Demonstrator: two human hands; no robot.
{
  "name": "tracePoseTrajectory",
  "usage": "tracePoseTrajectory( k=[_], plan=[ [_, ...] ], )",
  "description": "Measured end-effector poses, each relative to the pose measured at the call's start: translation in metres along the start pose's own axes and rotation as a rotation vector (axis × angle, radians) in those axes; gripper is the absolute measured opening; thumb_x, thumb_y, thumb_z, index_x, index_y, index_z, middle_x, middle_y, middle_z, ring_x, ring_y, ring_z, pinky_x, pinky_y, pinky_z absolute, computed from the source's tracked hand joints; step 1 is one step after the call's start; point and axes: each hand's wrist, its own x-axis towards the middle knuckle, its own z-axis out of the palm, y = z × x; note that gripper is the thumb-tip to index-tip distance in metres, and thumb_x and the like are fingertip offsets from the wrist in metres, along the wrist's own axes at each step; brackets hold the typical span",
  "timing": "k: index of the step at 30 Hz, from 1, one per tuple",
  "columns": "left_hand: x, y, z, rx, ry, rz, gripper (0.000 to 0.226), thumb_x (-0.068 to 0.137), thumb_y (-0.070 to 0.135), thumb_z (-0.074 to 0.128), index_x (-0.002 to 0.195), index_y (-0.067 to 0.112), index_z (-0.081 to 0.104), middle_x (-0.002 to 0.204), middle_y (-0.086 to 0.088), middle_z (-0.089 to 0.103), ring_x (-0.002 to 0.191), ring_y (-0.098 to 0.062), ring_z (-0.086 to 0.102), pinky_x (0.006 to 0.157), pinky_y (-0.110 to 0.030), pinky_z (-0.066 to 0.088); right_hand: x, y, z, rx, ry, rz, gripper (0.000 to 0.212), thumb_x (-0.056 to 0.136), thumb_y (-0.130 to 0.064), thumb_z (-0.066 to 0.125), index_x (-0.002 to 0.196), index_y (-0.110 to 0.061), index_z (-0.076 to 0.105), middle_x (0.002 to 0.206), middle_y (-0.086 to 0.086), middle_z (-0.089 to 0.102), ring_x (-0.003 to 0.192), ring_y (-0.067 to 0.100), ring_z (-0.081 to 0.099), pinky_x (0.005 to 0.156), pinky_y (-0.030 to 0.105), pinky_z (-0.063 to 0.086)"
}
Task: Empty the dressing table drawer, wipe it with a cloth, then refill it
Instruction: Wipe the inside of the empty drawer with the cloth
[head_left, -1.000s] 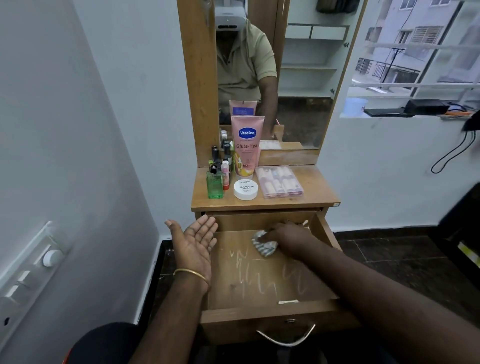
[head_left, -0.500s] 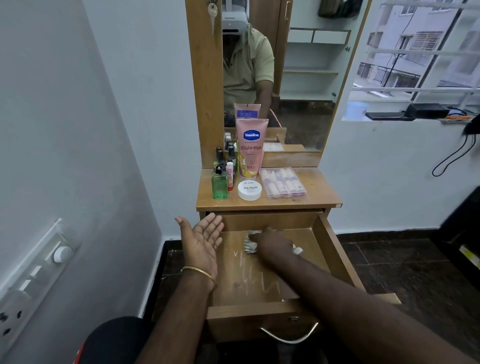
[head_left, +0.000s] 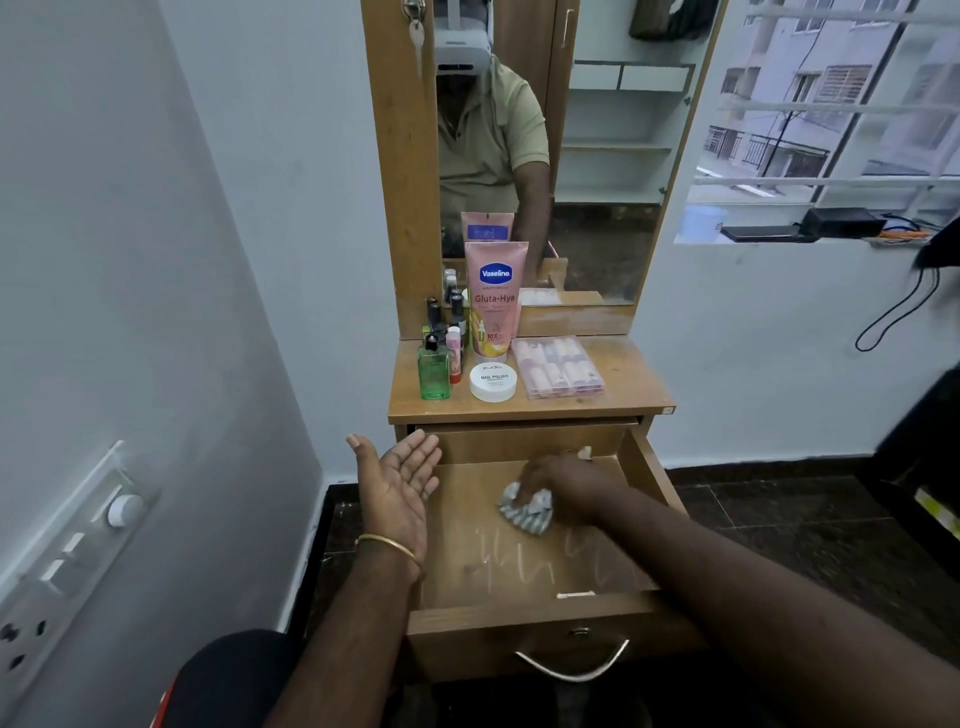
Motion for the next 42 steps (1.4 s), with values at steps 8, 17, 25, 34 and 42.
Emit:
tracePoseTrajectory(
  k=[8,17,25,34,42],
  plan=[
    [0.000,0.001,0.000,-0.002,-0.009,-0.009,0.091,0.086,0.078,0.009,0.129,0.014,0.058,0.126,-0.004,0.065,0.118,-0.017,0.060,0.098,-0.034,0.040,-0.019,0.019,0.011,-0.025,0.108,0.335,0.040,0.095,-0.026,0.054,0.134,-0.035,0.057,0.132,0.004,0.056,0.118,0.028,0.054,0.099,0.035,0.045],
    [0.001,0.000,0.001,0.027,-0.007,0.000,0.091,0.086,0.078,0.008,0.127,0.015,0.059,0.124,-0.002,0.066,0.117,-0.017,0.060,0.096,-0.034,0.040,0.013,-0.079,0.026,-0.120,0.171,0.328,0.032,0.097,-0.020,0.051,0.127,-0.020,0.060,0.126,0.010,0.055,0.115,0.032,0.052,0.091,0.041,0.049],
    [0.001,0.001,0.002,0.013,-0.027,-0.007,0.094,0.085,0.079,0.008,0.132,0.012,0.055,0.132,-0.007,0.061,0.123,-0.020,0.056,0.103,-0.035,0.036,0.018,-0.093,0.021,0.028,0.023,0.107,0.033,0.091,-0.021,0.065,0.124,-0.027,0.064,0.131,0.009,0.052,0.123,0.031,0.048,0.095,0.042,0.044],
    [-0.001,0.003,0.002,0.017,-0.025,-0.009,0.094,0.086,0.078,0.008,0.134,0.012,0.054,0.134,-0.007,0.060,0.122,-0.019,0.056,0.102,-0.034,0.036,-0.030,0.017,0.004,0.106,0.004,0.296,0.027,0.084,-0.015,0.073,0.104,-0.033,0.074,0.126,-0.006,0.061,0.108,0.017,0.059,0.091,0.028,0.050],
    [-0.003,0.004,0.003,0.021,-0.019,-0.006,0.094,0.086,0.079,0.008,0.136,0.012,0.052,0.136,-0.007,0.059,0.125,-0.020,0.055,0.107,-0.037,0.034,-0.032,-0.029,0.024,0.073,0.162,0.441,0.029,0.093,-0.022,0.060,0.122,-0.023,0.064,0.119,0.003,0.065,0.105,0.020,0.062,0.090,0.035,0.054]
  ],
)
